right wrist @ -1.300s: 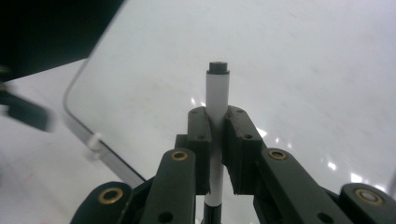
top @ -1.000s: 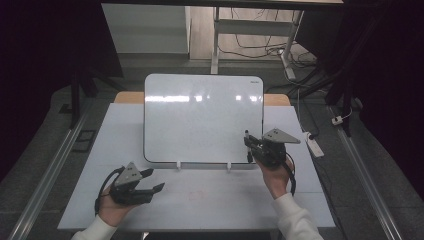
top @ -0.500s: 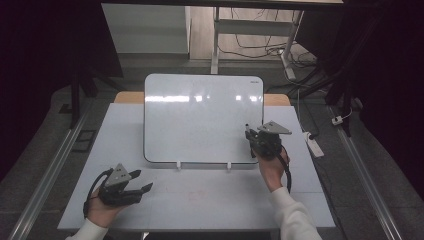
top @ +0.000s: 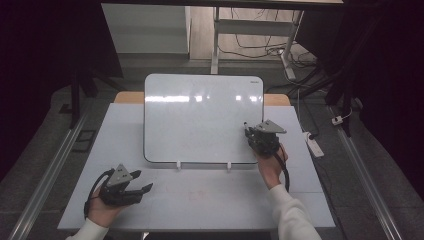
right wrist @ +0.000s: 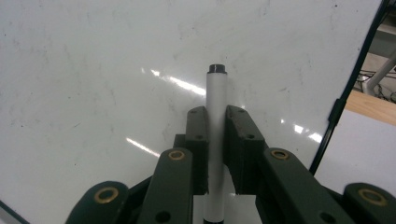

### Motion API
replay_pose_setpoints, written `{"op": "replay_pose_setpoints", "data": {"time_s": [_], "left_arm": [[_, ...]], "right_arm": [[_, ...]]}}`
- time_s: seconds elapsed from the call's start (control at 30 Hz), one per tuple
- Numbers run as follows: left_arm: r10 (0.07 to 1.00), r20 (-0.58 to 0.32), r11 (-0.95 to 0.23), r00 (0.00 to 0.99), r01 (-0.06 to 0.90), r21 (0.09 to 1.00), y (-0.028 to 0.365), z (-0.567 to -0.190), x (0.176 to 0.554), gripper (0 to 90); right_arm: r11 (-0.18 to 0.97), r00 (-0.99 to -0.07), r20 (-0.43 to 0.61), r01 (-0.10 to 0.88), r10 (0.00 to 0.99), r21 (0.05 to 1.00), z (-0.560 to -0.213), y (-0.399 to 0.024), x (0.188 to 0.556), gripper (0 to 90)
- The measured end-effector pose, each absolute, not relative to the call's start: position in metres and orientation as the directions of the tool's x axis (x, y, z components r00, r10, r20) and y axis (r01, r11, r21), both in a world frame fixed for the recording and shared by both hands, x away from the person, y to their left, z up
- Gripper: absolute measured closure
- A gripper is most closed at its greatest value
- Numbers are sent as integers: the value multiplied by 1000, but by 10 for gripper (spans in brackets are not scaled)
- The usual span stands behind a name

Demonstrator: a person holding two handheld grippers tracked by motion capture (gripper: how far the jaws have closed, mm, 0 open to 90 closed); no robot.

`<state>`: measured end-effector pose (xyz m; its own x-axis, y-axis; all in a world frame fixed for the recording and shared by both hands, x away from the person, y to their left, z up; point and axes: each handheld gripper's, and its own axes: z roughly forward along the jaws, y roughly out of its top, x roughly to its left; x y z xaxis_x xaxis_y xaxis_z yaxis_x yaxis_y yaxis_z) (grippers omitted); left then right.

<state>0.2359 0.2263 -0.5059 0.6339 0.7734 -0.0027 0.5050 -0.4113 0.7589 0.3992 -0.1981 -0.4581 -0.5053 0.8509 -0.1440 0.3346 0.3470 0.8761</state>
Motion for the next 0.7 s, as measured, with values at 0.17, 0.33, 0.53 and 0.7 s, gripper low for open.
{"op": "replay_pose_setpoints", "data": {"time_s": [0.17,0.33,0.53,0.7], "left_arm": [[774,-2,-410,633,505,760,226,-506,236,376],[773,-1,-412,635,503,760,226,-506,235,380],[776,-8,-402,630,505,764,229,-506,236,380],[786,-23,-383,618,515,767,232,-507,238,366]], "right_arm": [[356,-513,-156,319,844,878,-458,-197,400,746],[361,-519,-166,300,838,883,-456,-196,399,667],[342,-549,-152,263,822,902,-447,-205,391,515],[340,-603,-128,253,788,906,-446,-218,383,430]]}}
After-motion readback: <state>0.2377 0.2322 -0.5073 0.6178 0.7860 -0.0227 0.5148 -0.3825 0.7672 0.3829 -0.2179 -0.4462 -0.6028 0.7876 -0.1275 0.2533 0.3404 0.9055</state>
